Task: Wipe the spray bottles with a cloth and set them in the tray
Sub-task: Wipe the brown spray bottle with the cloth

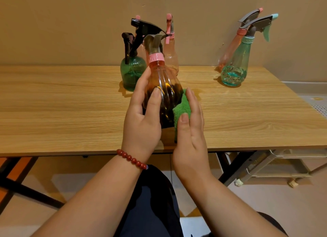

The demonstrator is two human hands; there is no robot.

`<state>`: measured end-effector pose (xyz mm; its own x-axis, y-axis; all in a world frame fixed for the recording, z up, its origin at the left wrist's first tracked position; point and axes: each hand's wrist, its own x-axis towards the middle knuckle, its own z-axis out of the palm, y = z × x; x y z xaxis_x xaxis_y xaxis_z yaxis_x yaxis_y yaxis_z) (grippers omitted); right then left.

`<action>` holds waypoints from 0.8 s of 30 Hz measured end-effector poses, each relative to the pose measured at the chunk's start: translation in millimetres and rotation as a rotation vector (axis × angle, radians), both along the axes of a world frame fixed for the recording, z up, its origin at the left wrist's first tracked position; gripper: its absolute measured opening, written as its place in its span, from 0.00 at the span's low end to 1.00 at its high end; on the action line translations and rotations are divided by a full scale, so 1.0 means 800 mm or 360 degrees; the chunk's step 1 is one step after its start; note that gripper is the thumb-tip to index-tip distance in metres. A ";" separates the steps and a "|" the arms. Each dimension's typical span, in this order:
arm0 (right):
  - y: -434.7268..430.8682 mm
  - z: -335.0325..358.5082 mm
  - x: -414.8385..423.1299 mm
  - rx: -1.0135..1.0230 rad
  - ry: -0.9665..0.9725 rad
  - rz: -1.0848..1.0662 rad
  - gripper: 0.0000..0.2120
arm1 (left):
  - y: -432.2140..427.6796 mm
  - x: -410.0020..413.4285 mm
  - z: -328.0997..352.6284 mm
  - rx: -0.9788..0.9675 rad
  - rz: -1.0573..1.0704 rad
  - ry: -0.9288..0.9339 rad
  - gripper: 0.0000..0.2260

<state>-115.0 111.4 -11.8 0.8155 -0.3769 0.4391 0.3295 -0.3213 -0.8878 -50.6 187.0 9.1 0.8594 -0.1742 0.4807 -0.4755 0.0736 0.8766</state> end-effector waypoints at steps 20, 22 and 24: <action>-0.038 0.060 0.036 0.0121 0.0232 0.0233 0.17 | 0.009 -0.005 -0.012 0.0108 -0.0120 -0.0071 0.22; -0.044 0.064 0.041 0.0136 0.0220 0.0247 0.17 | 0.007 -0.009 -0.012 0.0090 -0.0140 -0.0058 0.20; -0.041 0.058 0.037 0.0116 0.0209 0.0256 0.18 | 0.007 -0.008 -0.013 0.0077 -0.0132 -0.0052 0.20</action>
